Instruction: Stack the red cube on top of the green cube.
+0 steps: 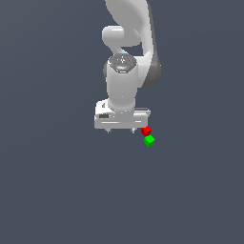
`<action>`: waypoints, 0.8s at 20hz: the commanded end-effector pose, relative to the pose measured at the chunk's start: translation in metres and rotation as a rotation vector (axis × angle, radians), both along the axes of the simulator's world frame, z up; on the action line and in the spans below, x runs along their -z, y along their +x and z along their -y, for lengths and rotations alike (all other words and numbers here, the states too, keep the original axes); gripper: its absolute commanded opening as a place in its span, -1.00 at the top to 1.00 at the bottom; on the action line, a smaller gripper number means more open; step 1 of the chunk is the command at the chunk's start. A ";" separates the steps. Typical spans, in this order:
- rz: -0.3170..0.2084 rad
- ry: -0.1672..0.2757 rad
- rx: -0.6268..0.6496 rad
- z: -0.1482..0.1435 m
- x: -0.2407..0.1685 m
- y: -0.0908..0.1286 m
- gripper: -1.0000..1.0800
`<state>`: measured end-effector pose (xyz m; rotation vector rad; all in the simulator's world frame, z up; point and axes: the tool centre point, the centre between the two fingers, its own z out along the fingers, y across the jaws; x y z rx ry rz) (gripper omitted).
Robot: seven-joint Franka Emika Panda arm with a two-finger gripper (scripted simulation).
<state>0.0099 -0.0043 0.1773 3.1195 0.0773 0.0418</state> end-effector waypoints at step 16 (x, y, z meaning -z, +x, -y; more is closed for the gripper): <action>-0.016 0.008 -0.260 -0.079 0.053 -0.044 -0.92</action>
